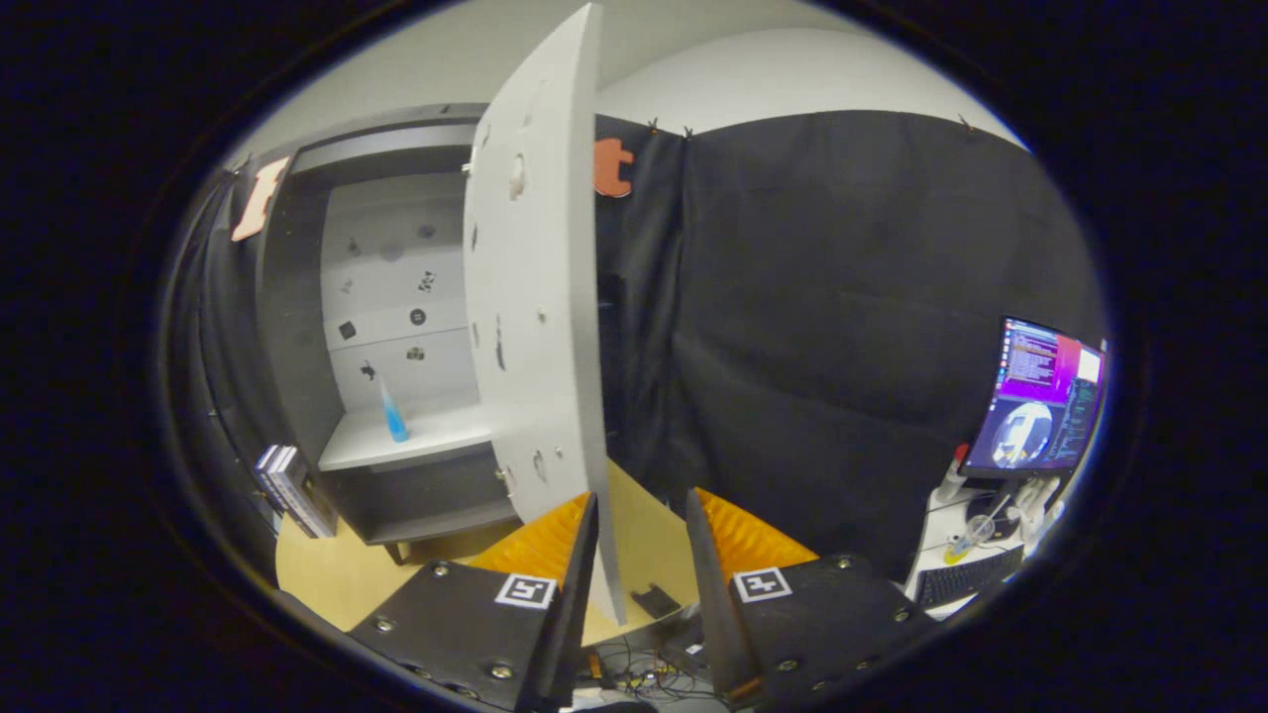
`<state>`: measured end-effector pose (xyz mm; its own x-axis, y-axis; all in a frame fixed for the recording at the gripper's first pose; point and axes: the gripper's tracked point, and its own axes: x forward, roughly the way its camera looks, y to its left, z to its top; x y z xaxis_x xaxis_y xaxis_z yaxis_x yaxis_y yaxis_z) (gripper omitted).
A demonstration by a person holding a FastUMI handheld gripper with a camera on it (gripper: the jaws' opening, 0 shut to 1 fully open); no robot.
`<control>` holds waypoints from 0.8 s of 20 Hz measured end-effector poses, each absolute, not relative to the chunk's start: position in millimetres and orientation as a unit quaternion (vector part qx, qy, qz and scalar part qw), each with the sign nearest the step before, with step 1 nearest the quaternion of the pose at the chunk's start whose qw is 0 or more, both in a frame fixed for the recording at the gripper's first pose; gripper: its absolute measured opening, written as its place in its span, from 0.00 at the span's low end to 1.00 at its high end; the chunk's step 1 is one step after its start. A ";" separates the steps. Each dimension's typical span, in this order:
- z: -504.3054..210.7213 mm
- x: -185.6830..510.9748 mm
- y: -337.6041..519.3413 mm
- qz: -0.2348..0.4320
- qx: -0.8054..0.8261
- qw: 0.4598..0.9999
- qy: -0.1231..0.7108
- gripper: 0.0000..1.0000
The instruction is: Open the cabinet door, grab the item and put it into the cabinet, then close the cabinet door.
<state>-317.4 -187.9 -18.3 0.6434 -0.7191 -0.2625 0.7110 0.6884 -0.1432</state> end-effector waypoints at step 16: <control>8.8 -282.8 -210.4 -0.326 -0.052 0.935 0.127 0.78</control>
<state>-282.8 -210.4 8.8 0.7549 -0.6237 -0.2030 0.5974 0.7815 -0.1797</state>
